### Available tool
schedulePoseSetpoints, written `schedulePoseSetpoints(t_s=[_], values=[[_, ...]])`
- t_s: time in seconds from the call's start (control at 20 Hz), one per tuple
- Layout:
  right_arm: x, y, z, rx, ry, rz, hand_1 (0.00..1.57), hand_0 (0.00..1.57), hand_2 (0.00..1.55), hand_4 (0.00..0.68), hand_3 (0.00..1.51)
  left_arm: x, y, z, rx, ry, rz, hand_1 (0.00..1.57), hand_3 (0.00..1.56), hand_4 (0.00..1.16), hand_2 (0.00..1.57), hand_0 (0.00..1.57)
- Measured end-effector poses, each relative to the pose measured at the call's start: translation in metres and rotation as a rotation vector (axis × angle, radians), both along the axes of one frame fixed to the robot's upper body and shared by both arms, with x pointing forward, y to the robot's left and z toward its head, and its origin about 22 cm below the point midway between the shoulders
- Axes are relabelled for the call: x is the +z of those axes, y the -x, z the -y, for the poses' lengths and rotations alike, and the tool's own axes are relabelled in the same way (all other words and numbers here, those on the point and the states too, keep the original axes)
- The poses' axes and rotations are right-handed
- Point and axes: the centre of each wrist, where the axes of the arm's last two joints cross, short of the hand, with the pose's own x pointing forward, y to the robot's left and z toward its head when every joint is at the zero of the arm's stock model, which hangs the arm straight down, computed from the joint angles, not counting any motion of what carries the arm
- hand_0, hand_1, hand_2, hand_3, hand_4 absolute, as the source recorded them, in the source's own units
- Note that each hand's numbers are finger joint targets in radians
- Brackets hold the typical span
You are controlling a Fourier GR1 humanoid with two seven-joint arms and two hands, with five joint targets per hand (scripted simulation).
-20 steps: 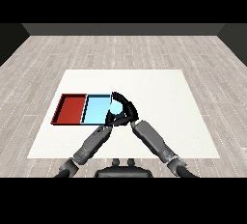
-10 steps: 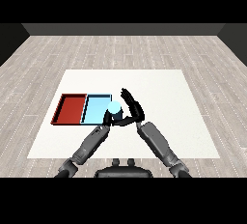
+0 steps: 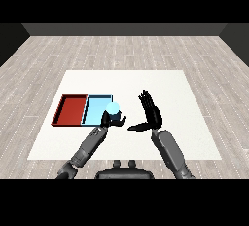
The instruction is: Pick the blue can and put it in the blue box
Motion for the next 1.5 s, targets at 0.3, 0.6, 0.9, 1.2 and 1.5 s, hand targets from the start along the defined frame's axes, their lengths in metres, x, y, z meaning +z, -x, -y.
schedulePoseSetpoints(t_s=[0.3,0.6,0.9,1.2,1.5], values=[[0.01,0.015,0.05,-0.101,-0.059,0.047,0.0,0.0,0.0,0.0,0.0,0.011,-0.01,-0.028,0.045,-0.045,-0.019,1.57,1.5,1.13,1.57,1.57],[0.006,0.023,0.081,-0.186,-0.049,0.039,0.0,0.0,0.0,0.0,0.0,0.014,-0.028,-0.084,0.17,-0.11,-0.085,1.57,1.5,1.11,1.57,1.57],[0.0,0.028,0.094,-0.236,-0.045,0.03,0.0,0.0,0.0,0.0,0.0,0.009,-0.047,-0.139,0.303,-0.169,-0.235,1.57,1.51,1.06,1.57,1.57],[-0.004,0.023,0.096,-0.263,-0.041,0.007,0.0,0.0,0.0,0.0,0.0,0.003,-0.062,-0.154,0.386,-0.271,-0.374,1.57,1.4,0.99,1.54,1.57],[-0.024,0.013,0.097,-0.281,-0.056,-0.032,0.0,0.0,0.0,0.0,0.0,-0.009,-0.063,-0.15,0.413,-0.372,-0.522,1.52,1.14,0.91,1.4,1.52]])
